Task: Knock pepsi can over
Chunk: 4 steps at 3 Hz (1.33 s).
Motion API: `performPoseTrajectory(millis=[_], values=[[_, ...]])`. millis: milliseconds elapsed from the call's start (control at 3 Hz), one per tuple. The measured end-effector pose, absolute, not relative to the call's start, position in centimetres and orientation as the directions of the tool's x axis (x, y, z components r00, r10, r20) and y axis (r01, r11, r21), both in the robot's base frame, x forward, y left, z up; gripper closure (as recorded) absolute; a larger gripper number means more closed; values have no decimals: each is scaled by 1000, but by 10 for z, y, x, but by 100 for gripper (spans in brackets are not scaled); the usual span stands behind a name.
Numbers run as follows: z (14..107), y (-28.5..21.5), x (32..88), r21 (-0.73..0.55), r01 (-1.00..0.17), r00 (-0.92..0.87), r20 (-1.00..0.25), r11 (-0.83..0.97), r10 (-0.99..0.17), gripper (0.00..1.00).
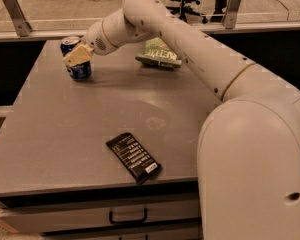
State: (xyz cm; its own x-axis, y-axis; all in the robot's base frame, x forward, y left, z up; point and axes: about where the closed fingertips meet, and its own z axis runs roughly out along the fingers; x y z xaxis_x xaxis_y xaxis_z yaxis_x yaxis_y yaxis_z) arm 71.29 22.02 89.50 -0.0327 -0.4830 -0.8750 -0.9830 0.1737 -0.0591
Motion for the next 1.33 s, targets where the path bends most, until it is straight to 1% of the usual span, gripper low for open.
performPoseTrajectory(millis=[333,667,1000,1333], values=[[912,192,708,-90,-976,-15,-880,197,-475,87],[941,144,699,-215,-957,66,-813,193,-578,100],[954,110,688,-337,-936,155,-656,103,-739,100],[943,97,675,-389,-921,224,-444,-39,-868,100]])
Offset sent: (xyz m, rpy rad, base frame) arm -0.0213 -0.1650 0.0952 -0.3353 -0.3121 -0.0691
